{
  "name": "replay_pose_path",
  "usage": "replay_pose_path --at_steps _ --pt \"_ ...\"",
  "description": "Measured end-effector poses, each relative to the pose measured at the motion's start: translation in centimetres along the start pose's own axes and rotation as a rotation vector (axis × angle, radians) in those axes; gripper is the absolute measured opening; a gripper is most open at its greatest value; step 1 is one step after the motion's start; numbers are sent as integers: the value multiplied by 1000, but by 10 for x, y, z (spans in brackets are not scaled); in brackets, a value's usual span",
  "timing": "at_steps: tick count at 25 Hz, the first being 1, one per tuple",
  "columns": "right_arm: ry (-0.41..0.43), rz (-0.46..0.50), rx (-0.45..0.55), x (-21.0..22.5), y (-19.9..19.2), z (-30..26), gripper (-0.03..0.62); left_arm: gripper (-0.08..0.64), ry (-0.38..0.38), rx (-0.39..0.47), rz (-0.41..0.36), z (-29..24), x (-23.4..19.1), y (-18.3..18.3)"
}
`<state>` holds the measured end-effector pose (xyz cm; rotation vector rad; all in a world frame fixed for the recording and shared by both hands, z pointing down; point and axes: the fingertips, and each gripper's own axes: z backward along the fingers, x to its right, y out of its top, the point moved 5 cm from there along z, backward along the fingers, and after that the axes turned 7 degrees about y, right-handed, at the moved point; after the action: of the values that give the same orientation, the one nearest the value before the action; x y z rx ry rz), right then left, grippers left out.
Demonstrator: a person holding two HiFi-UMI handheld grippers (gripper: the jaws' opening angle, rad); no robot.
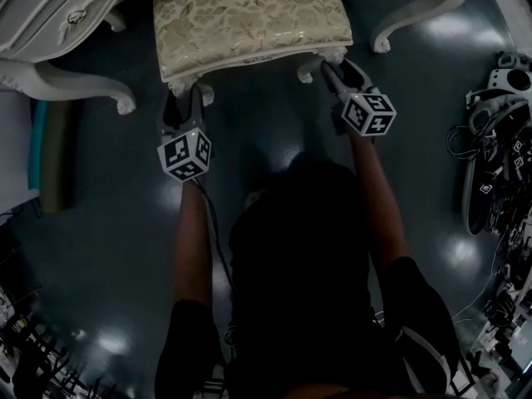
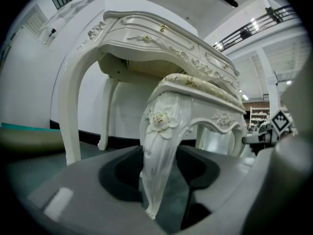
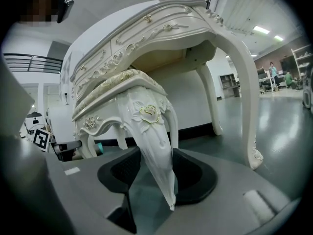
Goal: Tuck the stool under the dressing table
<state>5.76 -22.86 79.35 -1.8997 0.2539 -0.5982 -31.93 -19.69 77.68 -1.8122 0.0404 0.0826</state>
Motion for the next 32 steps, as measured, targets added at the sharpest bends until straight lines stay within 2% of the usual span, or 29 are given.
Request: replay_pose_path --at_steps 14,24,32 --pt "-13 3 36 7 22 -47 209 219 -21 24 4 -57 -17 21" --pt "-26 13 25 13 20 -56 209 219 -18 11 -3 -64 -16 16" --pt "-59 30 -39 7 26 -52 236 224 -13 -31 -23 -56 -15 22"
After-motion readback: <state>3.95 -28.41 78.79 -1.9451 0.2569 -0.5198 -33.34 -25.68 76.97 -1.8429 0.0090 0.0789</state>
